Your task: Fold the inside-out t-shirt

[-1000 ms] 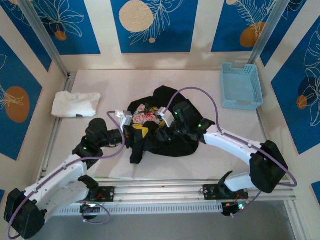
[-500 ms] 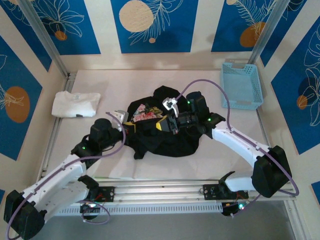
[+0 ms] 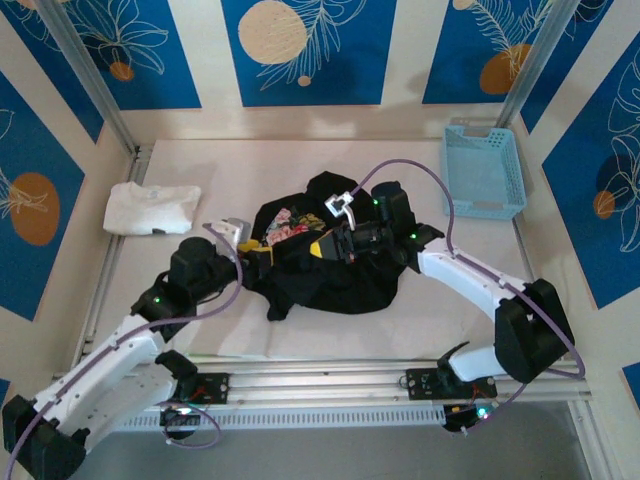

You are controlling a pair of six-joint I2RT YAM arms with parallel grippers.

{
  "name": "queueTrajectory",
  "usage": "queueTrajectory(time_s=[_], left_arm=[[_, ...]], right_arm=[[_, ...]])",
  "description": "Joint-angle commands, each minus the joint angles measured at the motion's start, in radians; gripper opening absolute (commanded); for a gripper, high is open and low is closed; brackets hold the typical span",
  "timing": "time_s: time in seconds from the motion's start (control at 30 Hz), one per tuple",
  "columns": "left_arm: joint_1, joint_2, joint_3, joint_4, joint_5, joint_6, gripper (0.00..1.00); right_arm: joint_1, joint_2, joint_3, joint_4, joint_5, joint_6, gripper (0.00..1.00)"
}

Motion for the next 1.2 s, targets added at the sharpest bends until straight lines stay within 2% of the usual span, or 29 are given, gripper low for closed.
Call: queueTrajectory(time_s=[0.0,0.17,0.27,0.53,0.7,0.8,1.0,1.17], left_arm=[[-0.02,-0.01,-0.016,0.076,0.141,-0.001,0.41],[-0.041,0.067,0.006,0.147,0.337,-0.007,0.35],[-0.049,0.122,0.017,0.197,0.4,-0.029,0.35],[-0.05,0.248,0.057,0.156,0.339,-0.035,0.38],[-0.049,0.304,0.06,0.206,0.377,-0.05,0.4],[-0.049,0.325,0.065,0.218,0.383,-0.052,0.37],[-0.05,0.334,0.066,0.227,0.364,-0.045,0.22],[-0.05,0.333,0.065,0.231,0.351,-0.038,0.05]], right_arm=[[-0.008,0.02,0.035,0.028,-0.006,0.044,0.0],[-0.02,0.027,0.028,0.041,0.004,0.067,0.0],[-0.022,0.027,0.024,0.048,0.008,0.076,0.0],[-0.025,0.017,0.018,0.048,0.014,0.083,0.0],[-0.026,0.017,0.017,0.05,0.014,0.084,0.0],[-0.027,0.015,0.013,0.053,0.015,0.084,0.0],[-0.027,0.012,0.005,0.06,0.014,0.089,0.0],[-0.027,0.007,0.004,0.059,0.017,0.088,0.0]])
